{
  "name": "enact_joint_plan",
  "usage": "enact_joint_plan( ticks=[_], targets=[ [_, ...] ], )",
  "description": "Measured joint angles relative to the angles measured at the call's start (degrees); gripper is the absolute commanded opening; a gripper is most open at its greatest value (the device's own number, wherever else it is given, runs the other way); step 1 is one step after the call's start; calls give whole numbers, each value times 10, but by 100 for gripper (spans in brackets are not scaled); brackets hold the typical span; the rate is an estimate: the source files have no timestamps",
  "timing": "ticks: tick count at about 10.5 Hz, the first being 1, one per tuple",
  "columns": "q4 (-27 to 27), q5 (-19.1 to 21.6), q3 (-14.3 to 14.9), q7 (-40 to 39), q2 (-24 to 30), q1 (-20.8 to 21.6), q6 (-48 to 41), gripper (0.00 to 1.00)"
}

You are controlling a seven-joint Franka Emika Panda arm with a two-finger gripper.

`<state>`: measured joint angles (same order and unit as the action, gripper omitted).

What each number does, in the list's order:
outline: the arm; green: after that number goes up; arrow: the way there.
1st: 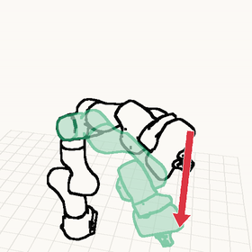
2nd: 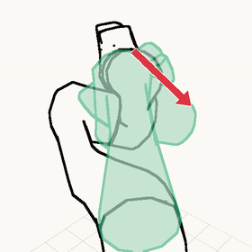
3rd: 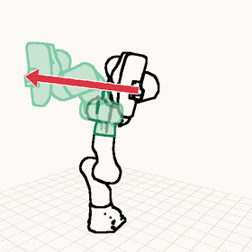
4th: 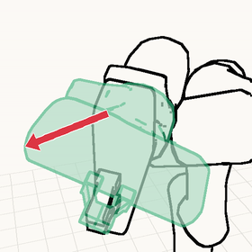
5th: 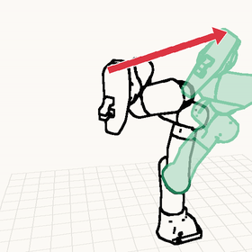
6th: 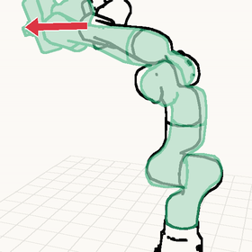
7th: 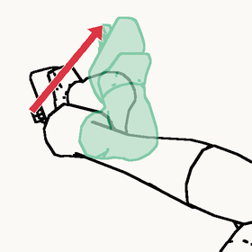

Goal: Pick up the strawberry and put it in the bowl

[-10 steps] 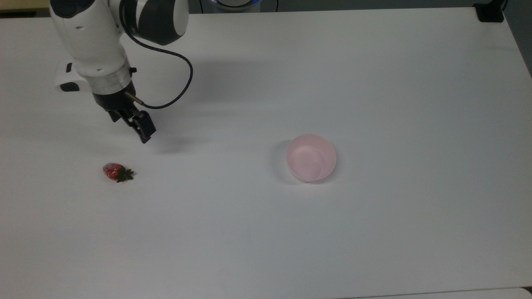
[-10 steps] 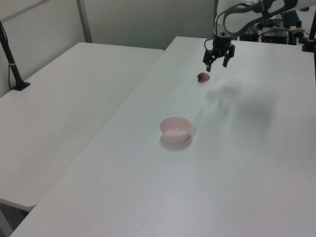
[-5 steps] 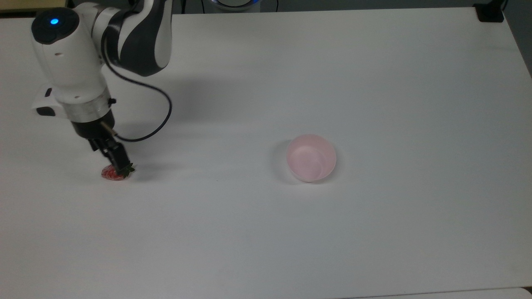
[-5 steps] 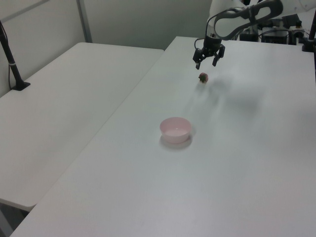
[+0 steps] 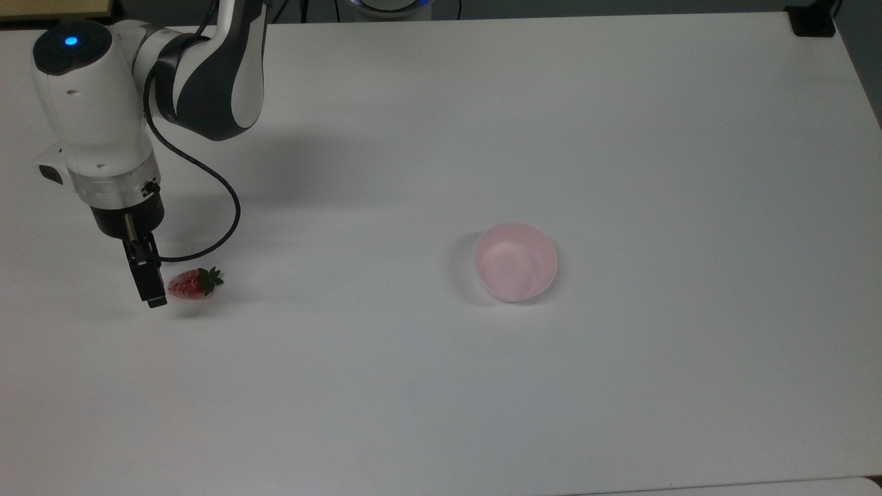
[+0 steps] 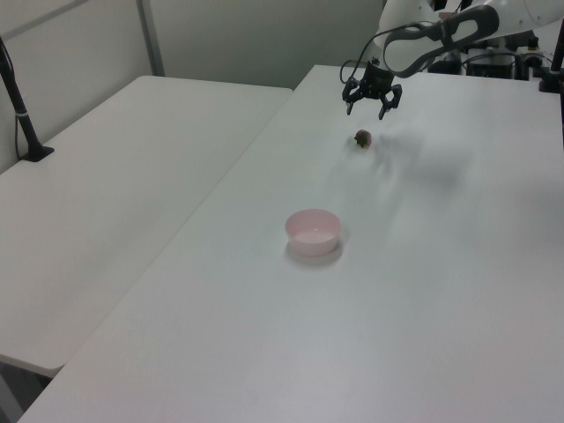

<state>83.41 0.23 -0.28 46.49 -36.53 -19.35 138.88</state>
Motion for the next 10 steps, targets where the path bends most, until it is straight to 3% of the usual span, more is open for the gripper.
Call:
enact_joint_plan(
  ticks=[8, 9, 10],
  targets=[
    [23, 0, -13, 33, -10, 6, 0, 95],
    [25, 0, -14, 33, -12, 11, 0, 89],
    [25, 0, -14, 33, -15, 13, 0, 74]
  ],
)
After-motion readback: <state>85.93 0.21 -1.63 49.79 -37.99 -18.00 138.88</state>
